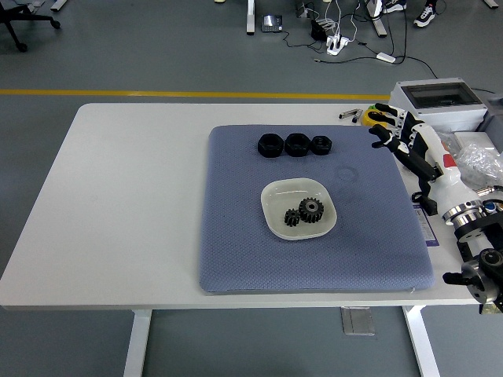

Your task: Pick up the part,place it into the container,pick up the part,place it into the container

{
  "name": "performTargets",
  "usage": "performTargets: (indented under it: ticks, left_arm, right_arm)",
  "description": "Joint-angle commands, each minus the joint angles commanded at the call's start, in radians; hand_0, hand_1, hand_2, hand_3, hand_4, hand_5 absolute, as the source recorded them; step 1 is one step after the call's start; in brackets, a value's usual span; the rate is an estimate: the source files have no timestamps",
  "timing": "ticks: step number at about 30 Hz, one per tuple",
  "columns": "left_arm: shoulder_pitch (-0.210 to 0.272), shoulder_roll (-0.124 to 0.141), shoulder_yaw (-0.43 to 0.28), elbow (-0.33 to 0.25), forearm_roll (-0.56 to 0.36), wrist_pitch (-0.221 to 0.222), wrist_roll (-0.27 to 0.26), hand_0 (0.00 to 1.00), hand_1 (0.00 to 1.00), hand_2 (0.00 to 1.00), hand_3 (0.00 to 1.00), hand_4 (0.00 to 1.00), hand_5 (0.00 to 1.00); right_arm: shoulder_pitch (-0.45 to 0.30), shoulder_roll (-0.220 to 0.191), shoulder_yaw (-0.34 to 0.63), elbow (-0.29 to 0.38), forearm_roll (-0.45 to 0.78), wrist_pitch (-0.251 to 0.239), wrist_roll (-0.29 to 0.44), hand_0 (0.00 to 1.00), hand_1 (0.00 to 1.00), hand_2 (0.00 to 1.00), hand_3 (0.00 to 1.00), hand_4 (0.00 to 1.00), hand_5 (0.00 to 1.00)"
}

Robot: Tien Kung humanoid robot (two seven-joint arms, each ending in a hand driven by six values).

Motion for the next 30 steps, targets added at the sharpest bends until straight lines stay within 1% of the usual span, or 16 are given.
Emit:
performTargets:
  ticks: [1,3,6,7,12,13,15,30]
  left_arm:
    - [0.000,0.000,0.000,0.000,0.000,0.000,0.000,0.696,0.720,0.739,0.634,0.665,0.644]
    - [0.002,0.000,0.000,0.000,0.001,0.000,0.000,0.696,0.720,0.739,0.634,0.665,0.644]
    - [0.004,0.000,0.000,0.000,0.002,-0.001,0.000,0.696,0.720,0.739,0.634,0.665,0.644]
    - [0.004,0.000,-0.001,0.000,0.004,-0.001,0.000,0.696,0.720,0.740,0.634,0.664,0.642]
    - [0.005,0.002,0.001,0.000,0.003,-0.003,-0.001,0.696,0.720,0.740,0.634,0.664,0.642]
    - [0.005,0.002,0.002,0.000,0.002,-0.004,-0.001,0.696,0.719,0.738,0.634,0.664,0.643]
    - [0.005,0.002,0.003,0.000,0.002,-0.004,-0.001,0.696,0.719,0.738,0.634,0.664,0.643]
    - [0.006,0.002,0.003,0.000,-0.001,-0.002,-0.002,0.695,0.719,0.738,0.634,0.665,0.646]
  right_arm:
    - [-0.008,0.001,0.004,-0.001,0.034,0.000,0.000,0.882,0.852,0.881,0.889,0.998,0.828]
    - [-0.043,0.009,0.028,-0.006,0.105,0.005,0.004,0.882,0.852,0.881,0.889,0.998,0.828]
    - [-0.080,0.023,0.058,-0.011,0.122,0.006,0.016,0.882,0.852,0.881,0.889,0.998,0.828]
    - [-0.089,0.027,0.066,-0.014,0.120,0.009,0.020,0.979,0.892,0.911,0.922,0.998,0.852]
    - [-0.118,0.041,0.089,-0.025,0.108,0.023,0.032,0.979,0.892,0.911,0.922,0.998,0.852]
    - [-0.120,0.042,0.092,-0.026,0.105,0.024,0.032,0.998,0.912,0.919,0.946,0.998,0.866]
    - [-0.124,0.045,0.098,-0.026,0.097,0.025,0.032,0.998,0.912,0.919,0.946,0.998,0.866]
    - [-0.134,0.045,0.107,-0.028,0.105,0.032,0.031,0.998,0.916,0.922,0.955,0.998,0.881]
